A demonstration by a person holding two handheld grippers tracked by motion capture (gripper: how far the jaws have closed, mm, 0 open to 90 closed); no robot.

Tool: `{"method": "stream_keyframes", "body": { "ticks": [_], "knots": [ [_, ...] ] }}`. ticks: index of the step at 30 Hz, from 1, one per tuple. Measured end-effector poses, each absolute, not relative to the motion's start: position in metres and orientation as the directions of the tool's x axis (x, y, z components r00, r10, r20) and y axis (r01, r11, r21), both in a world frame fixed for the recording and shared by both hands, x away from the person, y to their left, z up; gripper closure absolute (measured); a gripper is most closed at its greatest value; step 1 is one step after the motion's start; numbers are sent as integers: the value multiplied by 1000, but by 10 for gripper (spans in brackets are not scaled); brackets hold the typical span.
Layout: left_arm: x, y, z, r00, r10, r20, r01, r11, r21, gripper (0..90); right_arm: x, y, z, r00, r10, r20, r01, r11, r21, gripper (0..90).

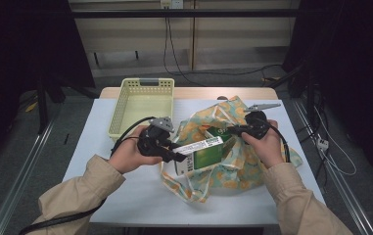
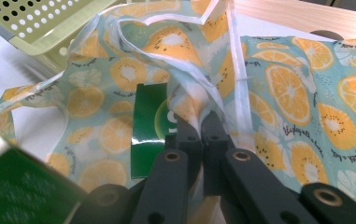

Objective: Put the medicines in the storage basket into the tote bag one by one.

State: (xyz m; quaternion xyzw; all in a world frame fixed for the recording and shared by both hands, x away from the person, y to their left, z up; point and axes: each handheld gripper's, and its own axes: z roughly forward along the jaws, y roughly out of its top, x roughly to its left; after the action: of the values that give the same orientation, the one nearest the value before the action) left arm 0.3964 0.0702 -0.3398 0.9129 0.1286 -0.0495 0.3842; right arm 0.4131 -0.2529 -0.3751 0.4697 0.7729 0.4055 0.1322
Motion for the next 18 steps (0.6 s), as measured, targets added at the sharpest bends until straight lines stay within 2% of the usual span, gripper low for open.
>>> {"method": "stream_keyframes", "body": {
  "ticks": [4,6,7,9,10,16,18],
  "knots": [
    [394,64,-344,966,195,-171,259,-700,665,633,413,-251,-375,-529,830,177,616,232,753,894],
    [394,61,-348,967,169,-190,254,-691,677,633,412,-251,-375,-530,829,178,616,232,753,893],
    [392,60,-347,968,184,-169,250,-712,656,633,412,-250,-375,-530,830,175,615,234,753,893],
    [392,57,-352,966,168,-198,259,-691,675,633,412,-250,-374,-530,830,174,614,234,753,893],
    [391,56,-350,968,182,-171,250,-714,654,633,412,-250,-374,-532,829,174,612,234,755,893],
    [391,47,-356,967,168,-192,254,-708,659,633,411,-250,-373,-533,828,173,609,234,758,893],
    [392,44,-357,969,173,-174,245,-719,650,633,411,-250,-373,-533,828,173,607,232,760,893]
  ]
}}
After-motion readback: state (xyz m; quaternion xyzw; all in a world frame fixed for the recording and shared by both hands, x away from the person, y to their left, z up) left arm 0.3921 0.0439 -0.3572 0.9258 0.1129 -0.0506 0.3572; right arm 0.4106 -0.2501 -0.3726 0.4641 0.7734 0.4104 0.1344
